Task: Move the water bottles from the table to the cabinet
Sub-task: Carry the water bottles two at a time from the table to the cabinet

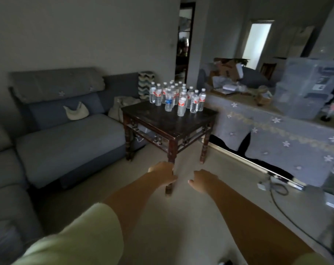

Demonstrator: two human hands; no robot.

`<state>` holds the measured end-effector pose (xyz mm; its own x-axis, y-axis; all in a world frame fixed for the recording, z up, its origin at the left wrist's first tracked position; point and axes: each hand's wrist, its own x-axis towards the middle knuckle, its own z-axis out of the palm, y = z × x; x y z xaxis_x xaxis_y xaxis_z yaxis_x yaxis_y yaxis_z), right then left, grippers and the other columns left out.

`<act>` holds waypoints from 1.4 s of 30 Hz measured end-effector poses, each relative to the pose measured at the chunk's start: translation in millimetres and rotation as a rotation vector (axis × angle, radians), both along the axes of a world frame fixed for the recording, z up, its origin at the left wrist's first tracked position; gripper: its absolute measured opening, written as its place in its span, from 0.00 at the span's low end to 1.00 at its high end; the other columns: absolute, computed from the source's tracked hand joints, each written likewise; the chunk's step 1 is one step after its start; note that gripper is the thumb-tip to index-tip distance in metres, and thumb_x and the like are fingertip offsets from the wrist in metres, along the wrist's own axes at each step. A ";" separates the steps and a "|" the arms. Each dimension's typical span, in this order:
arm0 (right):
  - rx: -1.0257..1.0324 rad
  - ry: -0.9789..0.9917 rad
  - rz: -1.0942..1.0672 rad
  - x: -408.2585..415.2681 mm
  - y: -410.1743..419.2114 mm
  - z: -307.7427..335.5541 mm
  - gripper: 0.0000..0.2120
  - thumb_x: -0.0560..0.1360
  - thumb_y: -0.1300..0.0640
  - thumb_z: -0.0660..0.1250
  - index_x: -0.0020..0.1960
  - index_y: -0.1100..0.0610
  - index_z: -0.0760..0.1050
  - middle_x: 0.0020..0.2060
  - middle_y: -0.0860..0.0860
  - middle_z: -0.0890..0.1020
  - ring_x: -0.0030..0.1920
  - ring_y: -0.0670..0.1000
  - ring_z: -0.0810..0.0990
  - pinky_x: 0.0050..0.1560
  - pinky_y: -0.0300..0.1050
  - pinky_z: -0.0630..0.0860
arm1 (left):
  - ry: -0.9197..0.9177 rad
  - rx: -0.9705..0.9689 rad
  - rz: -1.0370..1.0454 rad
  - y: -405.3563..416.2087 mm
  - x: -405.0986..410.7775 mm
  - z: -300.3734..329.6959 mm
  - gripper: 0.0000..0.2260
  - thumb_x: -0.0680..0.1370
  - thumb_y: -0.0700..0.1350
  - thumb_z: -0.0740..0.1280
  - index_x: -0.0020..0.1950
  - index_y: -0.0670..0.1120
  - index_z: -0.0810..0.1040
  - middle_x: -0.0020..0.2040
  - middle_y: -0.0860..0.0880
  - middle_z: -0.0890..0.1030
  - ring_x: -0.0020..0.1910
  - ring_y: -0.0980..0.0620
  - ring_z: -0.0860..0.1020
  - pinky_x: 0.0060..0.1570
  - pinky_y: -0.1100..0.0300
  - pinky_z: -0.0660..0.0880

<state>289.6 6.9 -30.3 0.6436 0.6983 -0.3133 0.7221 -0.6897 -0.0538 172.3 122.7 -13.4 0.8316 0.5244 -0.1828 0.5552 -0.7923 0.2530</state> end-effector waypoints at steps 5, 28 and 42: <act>-0.005 0.016 0.071 10.0 91.5 -12.4 0.24 0.81 0.43 0.55 0.69 0.58 0.70 0.64 0.56 0.76 0.64 0.56 0.75 0.62 0.50 0.70 | 0.034 0.031 0.054 87.4 3.6 -14.5 0.22 0.79 0.56 0.62 0.70 0.47 0.70 0.68 0.45 0.73 0.66 0.45 0.72 0.62 0.52 0.73; -0.004 0.068 -0.017 223.5 425.1 -33.4 0.22 0.80 0.44 0.55 0.65 0.58 0.71 0.61 0.57 0.76 0.63 0.58 0.76 0.65 0.55 0.72 | 0.075 0.014 -0.055 434.9 206.9 -17.6 0.18 0.79 0.53 0.62 0.64 0.44 0.73 0.64 0.43 0.75 0.65 0.43 0.72 0.64 0.48 0.71; -0.001 0.116 -0.114 449.2 510.0 -47.6 0.20 0.81 0.46 0.56 0.66 0.58 0.70 0.63 0.56 0.75 0.62 0.56 0.75 0.64 0.51 0.73 | 0.107 -0.003 -0.032 544.6 414.2 -24.1 0.20 0.80 0.55 0.62 0.68 0.45 0.70 0.66 0.44 0.73 0.65 0.43 0.72 0.63 0.48 0.71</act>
<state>738.9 517.0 -77.9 0.6781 0.6226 -0.3904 0.6284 -0.7667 -0.1313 586.6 667.3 -37.5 0.8236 0.4972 -0.2729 0.5536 -0.8094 0.1960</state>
